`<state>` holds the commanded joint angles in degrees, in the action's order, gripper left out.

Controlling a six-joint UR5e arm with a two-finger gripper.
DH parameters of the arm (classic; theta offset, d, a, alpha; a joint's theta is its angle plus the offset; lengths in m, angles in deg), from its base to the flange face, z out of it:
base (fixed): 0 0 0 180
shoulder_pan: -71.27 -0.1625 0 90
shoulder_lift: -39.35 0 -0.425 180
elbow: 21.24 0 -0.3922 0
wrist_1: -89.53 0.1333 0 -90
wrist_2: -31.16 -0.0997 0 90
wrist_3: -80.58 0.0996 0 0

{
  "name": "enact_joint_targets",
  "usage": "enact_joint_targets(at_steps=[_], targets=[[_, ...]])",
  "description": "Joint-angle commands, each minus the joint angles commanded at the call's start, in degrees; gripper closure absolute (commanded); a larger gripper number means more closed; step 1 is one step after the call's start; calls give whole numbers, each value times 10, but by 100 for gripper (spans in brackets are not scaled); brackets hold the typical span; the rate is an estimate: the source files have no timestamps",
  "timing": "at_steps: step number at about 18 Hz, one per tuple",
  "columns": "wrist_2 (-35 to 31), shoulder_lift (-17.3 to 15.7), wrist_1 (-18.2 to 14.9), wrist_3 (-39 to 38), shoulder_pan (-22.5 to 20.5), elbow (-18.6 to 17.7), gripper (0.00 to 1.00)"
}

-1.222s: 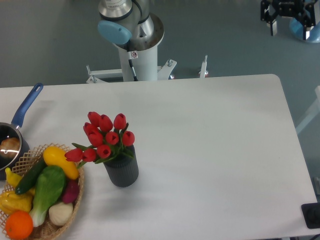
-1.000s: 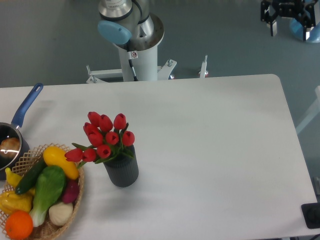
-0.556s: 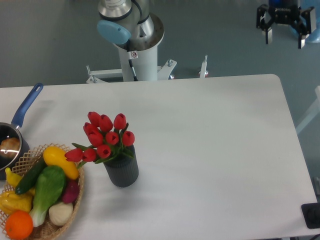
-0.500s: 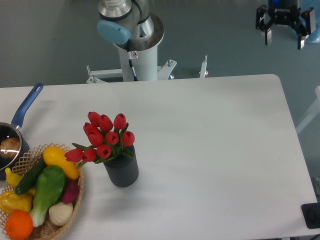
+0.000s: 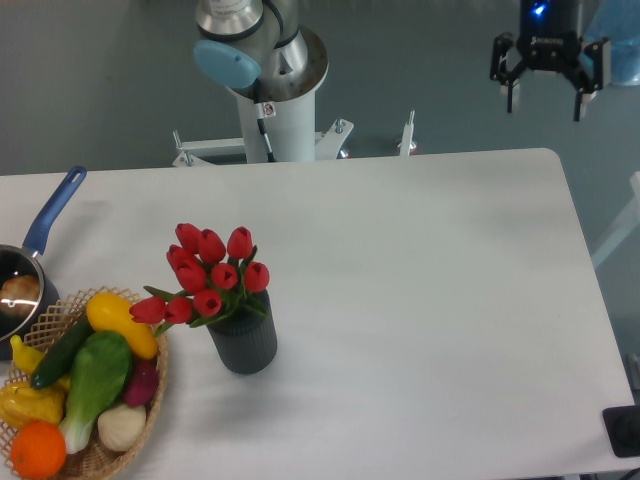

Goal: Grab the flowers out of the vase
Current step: 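Move the open gripper toward the red tulip stems above the black vase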

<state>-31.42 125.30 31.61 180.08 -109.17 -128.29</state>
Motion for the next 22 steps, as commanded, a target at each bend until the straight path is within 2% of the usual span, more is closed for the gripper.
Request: enact_joint_targets(at_steps=[6, 12, 14, 19, 22], targets=[[18, 23, -3, -64, 40, 14, 0], [42, 43, -6, -112, 89, 12, 0], [82, 44, -4, -151, 96, 10, 0], [193, 53, -4, -157, 107, 0, 0], [207, 66, -5, -157, 138, -1, 0]])
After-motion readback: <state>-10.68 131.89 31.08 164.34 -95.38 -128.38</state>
